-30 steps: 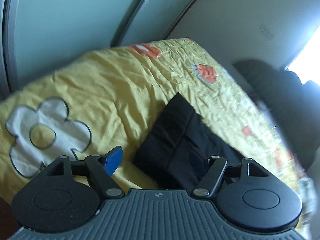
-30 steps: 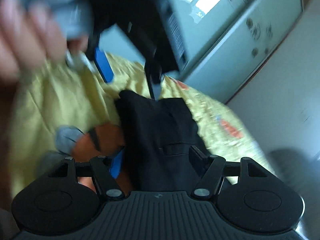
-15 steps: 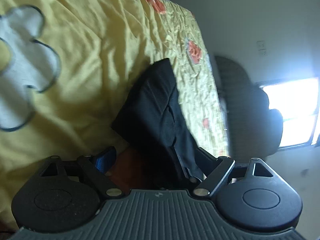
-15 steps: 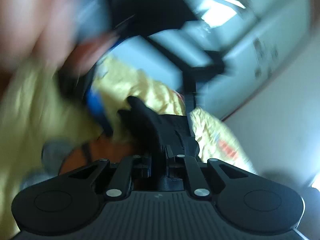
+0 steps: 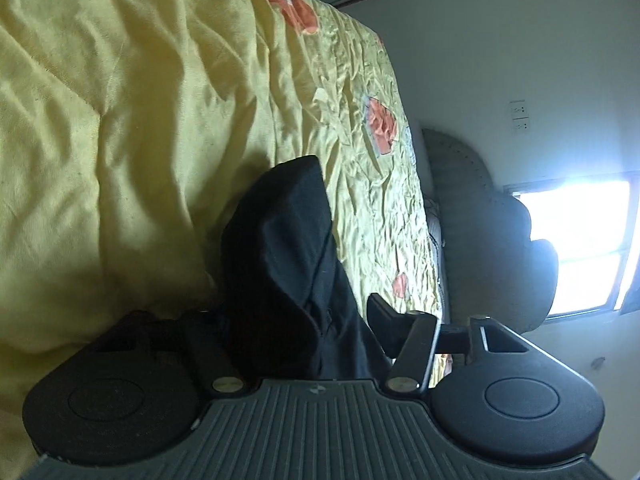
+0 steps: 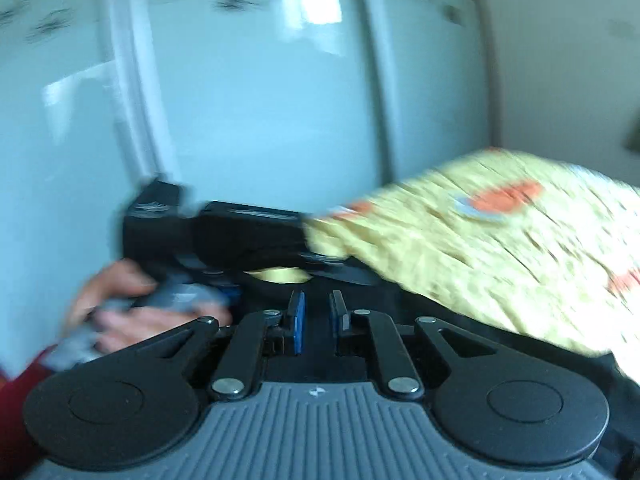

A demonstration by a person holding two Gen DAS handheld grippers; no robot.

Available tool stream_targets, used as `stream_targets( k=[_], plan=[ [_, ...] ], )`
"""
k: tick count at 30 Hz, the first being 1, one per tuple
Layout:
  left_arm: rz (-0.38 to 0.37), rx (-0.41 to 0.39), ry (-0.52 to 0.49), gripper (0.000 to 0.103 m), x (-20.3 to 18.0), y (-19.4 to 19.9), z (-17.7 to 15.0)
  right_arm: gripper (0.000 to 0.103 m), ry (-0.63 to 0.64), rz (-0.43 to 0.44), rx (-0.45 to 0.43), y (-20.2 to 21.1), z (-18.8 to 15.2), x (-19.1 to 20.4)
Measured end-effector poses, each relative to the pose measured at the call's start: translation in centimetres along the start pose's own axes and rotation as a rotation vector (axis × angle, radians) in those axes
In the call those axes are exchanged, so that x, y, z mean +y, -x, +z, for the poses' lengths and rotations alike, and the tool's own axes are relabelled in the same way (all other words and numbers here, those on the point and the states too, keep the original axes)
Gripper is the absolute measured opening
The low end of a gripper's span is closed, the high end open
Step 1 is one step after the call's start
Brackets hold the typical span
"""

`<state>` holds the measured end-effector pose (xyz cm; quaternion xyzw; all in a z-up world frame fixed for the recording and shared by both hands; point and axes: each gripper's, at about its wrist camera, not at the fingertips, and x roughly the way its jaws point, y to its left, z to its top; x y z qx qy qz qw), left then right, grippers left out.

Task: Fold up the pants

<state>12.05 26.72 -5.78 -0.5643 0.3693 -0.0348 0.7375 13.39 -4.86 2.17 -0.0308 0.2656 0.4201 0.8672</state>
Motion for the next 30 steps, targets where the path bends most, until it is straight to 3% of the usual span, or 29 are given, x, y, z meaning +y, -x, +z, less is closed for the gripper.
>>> stream_targets(
  k=[2, 5, 8, 11, 15, 22, 30],
  plan=[
    [0.015, -0.002, -0.015, 0.051, 0.1, 0.1, 0.1, 0.012, 0.009, -0.109, 0.091, -1.8, -0.9, -0.9],
    [0.065, -0.014, -0.061, 0.033, 0.0, 0.5, -0.1, 0.012, 0.024, -0.122, 0.2, -4.0, -2.9, -1.7],
    [0.117, -0.056, -0.156, 0.022, -1.1, 1.0, -0.9, 0.013, 0.002, -0.13, 0.159, -4.1, -2.4, -2.5],
    [0.185, -0.134, -0.303, 0.021, -3.8, 1.6, -3.1, 0.016, -0.044, -0.117, 0.103, -3.9, -1.7, -2.8],
    [0.232, -0.224, -0.508, 0.02, -8.1, 1.9, -7.0, 0.033, -0.077, -0.089, 0.068, -4.5, -0.8, -2.8],
    [0.216, -0.253, -0.635, 0.02, -12.4, 1.2, -12.2, 0.034, -0.14, -0.1, -0.054, -0.7, -1.0, -3.6],
    [0.172, -0.261, -0.823, 0.02, -17.1, 0.0, -19.1, 0.034, -0.207, -0.188, -0.174, 6.7, -2.9, -5.2]
  ],
)
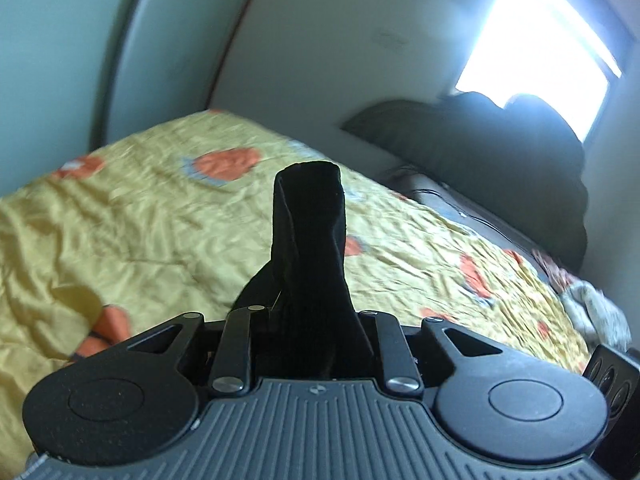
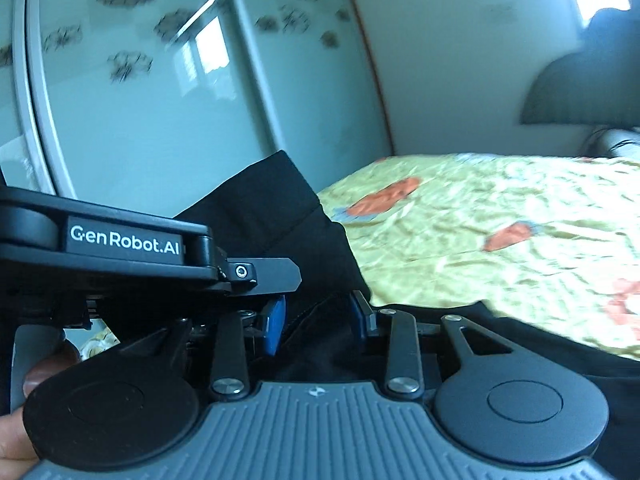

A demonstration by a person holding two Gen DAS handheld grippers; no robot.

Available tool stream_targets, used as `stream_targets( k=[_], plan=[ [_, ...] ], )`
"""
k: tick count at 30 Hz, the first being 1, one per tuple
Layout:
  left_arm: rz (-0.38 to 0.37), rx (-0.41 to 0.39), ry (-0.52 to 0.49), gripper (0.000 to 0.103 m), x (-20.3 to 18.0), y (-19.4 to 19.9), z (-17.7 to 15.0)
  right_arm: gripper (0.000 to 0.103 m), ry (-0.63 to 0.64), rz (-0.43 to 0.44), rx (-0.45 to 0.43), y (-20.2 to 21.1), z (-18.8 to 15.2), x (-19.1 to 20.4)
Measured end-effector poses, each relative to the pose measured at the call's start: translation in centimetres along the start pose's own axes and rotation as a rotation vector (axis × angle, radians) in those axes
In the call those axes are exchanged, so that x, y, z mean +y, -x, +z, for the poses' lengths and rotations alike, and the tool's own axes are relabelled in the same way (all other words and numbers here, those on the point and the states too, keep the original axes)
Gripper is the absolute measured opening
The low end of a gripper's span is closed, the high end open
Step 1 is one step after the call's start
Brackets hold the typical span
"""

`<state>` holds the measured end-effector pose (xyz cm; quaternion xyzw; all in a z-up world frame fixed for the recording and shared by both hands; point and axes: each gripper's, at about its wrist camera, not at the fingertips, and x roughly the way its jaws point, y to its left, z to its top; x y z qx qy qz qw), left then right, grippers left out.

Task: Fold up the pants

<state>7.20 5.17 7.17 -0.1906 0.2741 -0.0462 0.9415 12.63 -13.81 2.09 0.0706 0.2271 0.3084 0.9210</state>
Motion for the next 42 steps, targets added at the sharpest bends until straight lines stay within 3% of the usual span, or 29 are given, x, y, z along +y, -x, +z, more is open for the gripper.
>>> stream_targets(
  k=[8, 15, 25, 36, 42],
  plan=[
    [-0.089, 0.008, -0.15, 0.022, -7.9, 0.1, -2.1, 0.034, -0.084, -0.106, -0.104, 6.6, -0.7, -4.0],
    [-0.14, 0.06, -0.239, 0.027, -12.9, -1.3, -4.8, 0.034, -0.169, -0.2, -0.133, 9.9, -2.2, -7.6],
    [-0.165, 0.076, -0.382, 0.027, -17.7, -3.0, -8.2, 0.034, -0.243, -0.294, -0.148, 12.7, -4.2, -11.1],
    [-0.19, 0.13, -0.45, 0.027, -21.1, -5.2, -10.9, 0.034, -0.299, -0.377, -0.14, 14.3, -6.1, -13.7],
    [-0.188, 0.151, -0.477, 0.033, -22.1, -6.0, -12.1, 0.034, -0.33, -0.397, -0.123, 14.6, -7.1, -15.0]
  ],
)
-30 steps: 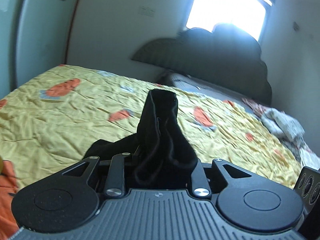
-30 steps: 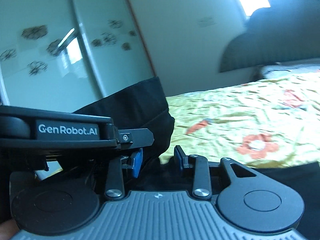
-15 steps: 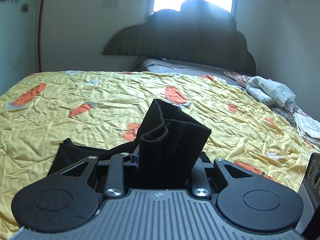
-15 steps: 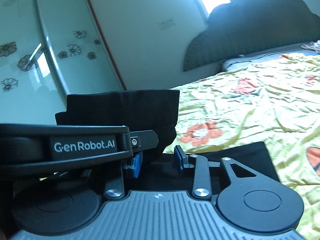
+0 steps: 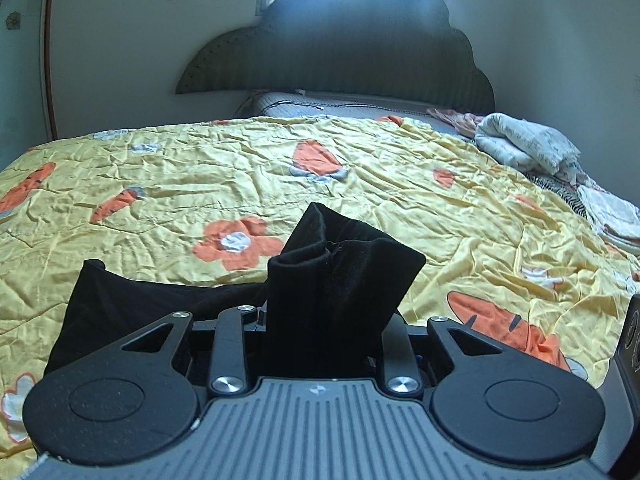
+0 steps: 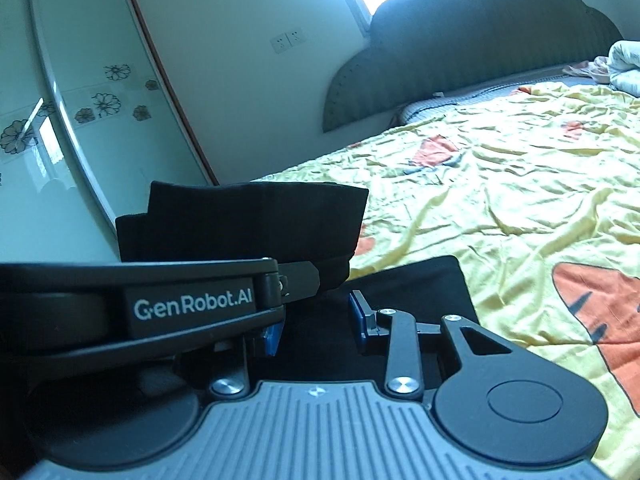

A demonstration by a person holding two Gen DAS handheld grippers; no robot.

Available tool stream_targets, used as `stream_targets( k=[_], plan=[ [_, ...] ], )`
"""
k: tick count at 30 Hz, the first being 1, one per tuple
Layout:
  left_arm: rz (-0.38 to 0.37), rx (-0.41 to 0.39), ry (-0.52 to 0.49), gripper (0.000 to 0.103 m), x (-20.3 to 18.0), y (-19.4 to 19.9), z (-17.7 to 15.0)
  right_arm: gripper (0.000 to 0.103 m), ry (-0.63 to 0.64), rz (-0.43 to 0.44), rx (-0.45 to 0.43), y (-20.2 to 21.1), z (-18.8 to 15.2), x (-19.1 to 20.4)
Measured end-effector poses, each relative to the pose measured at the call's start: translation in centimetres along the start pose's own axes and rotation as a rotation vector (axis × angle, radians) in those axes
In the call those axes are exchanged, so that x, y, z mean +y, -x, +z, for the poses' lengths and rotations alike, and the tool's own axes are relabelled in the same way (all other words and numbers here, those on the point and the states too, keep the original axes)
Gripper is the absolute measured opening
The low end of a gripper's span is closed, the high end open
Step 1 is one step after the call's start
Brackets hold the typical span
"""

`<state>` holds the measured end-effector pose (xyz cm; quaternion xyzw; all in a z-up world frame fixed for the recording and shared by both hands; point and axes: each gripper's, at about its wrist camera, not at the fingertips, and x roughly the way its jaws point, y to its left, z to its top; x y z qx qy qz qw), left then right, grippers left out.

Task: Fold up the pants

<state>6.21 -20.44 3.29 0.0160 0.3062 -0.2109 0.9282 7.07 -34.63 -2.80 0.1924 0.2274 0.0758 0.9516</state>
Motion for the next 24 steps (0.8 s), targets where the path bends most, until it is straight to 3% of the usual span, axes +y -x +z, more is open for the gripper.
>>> stream_targets(
  k=[24],
  plan=[
    [-0.013, 0.016, -0.074, 0.034, -3.3, -2.1, -0.5, 0.034, -0.033, -0.059, 0.008, 0.3, -0.5, -1.5]
  ],
)
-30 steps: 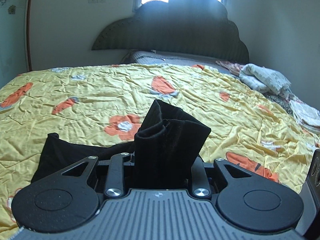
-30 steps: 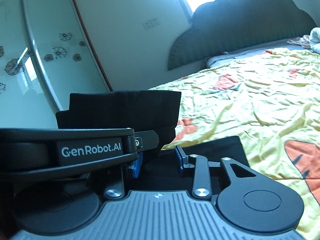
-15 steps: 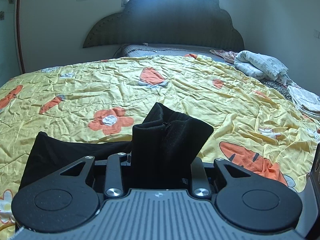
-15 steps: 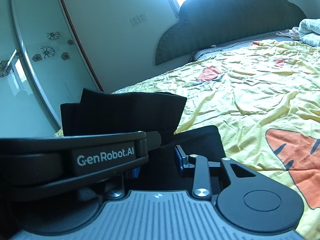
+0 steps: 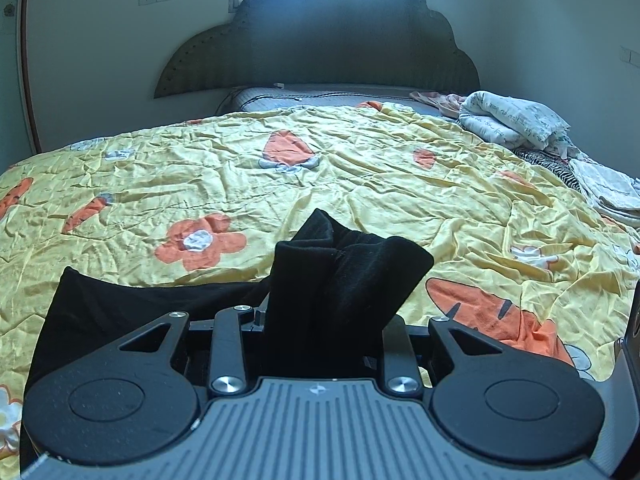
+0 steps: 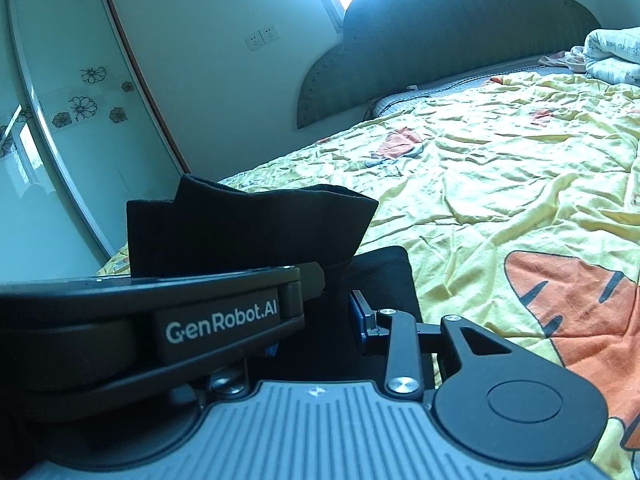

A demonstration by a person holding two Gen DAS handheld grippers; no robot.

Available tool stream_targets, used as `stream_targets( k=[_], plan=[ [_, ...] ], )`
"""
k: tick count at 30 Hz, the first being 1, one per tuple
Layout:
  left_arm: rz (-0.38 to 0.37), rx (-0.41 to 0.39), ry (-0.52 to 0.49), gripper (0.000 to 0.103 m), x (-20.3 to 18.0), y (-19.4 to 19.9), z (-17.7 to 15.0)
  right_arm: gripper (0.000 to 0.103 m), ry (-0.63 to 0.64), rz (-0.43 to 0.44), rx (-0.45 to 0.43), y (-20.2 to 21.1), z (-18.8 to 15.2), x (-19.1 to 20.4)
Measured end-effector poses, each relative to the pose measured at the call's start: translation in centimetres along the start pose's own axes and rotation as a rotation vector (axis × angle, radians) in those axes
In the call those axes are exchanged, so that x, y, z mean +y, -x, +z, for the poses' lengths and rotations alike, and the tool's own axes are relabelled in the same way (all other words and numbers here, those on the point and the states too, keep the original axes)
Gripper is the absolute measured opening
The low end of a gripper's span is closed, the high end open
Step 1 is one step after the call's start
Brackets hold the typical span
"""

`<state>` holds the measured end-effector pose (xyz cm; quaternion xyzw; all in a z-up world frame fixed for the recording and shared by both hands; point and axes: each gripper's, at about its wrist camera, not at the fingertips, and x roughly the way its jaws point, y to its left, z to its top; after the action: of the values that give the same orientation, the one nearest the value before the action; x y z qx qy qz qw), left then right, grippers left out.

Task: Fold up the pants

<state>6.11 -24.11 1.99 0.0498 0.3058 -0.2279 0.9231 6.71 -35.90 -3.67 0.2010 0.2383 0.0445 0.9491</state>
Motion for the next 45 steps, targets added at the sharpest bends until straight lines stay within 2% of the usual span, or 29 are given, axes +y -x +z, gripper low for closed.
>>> stream_targets(
  k=[17, 20, 25, 32, 45],
  plan=[
    [-0.01, 0.036, 0.029, 0.035, -0.2, -1.6, 0.1, 0.038, -0.043, 0.003, 0.033, -0.9, -0.2, -1.0],
    [-0.019, 0.048, 0.045, 0.036, 0.0, -1.8, 0.2, 0.044, -0.038, -0.006, 0.025, -0.4, -0.3, -1.1],
    [-0.048, 0.065, 0.066, 0.039, 0.1, -1.9, 0.4, 0.062, -0.001, -0.055, 0.013, 0.7, -0.2, -1.3],
    [-0.061, 0.082, 0.068, 0.04, 0.0, -2.0, 0.2, 0.063, 0.015, -0.127, 0.016, 1.9, -0.4, -1.9],
    [-0.076, 0.094, 0.068, 0.049, -0.8, -2.0, 0.3, 0.063, 0.053, -0.189, 0.022, 2.8, -0.5, -2.1]
  ],
)
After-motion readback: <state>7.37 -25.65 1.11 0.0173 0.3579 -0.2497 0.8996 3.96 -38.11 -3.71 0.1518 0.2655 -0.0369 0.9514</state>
